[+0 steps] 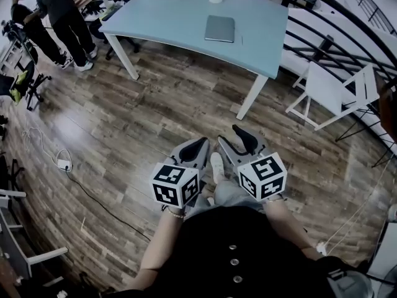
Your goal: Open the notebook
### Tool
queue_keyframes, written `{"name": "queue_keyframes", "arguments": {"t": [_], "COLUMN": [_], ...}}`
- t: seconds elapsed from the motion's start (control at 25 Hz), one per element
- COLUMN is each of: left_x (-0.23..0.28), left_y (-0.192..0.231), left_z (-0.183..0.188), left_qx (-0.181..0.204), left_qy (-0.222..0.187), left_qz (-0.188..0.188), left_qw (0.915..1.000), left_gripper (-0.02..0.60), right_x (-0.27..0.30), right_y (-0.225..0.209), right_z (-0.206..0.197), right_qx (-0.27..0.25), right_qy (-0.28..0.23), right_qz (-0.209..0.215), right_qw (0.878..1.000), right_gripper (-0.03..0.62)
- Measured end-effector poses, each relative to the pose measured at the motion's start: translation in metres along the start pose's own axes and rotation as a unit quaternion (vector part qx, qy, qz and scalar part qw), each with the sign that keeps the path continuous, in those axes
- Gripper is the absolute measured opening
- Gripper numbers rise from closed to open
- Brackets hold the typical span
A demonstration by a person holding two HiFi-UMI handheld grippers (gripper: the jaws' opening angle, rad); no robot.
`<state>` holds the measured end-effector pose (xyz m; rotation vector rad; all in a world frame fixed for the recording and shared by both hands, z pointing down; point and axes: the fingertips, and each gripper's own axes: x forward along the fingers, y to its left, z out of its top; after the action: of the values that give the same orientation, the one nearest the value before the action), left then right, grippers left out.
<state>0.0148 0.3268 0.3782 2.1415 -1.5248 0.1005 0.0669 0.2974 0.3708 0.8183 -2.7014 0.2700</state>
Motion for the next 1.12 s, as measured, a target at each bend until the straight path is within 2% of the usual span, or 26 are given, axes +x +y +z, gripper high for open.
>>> {"name": "queue_keyframes", "arguments": {"t": [0.6, 0.92, 1.12], "left_x": [0.111, 0.171, 0.201], "left_y": [0.084, 0.118, 0.126], "left_z": [0.094, 0.147, 0.163], "left_qx": [0.003, 0.016, 0.012], "left_qy": [-0.018, -0.025, -0.019], "left_qz": [0.038, 0.054, 0.054], "left_qw": [0.9991, 0.9981, 0.9983], "left_gripper": [0.021, 0.021, 0.021], "right_x": [0.117, 0.171, 0.193], "right_y": [-0.105, -0.156, -0.180], "right_z": [0.062, 0.092, 0.101], "right_qx": [-0.017, -0.017, -0.012], "right_qy": [0.008, 0.005, 0.009], "right_qz": [0.033, 0.059, 0.064], "right_qw": [0.999, 0.998, 0.998], "right_gripper": [0.183, 0.167, 0.169]}}
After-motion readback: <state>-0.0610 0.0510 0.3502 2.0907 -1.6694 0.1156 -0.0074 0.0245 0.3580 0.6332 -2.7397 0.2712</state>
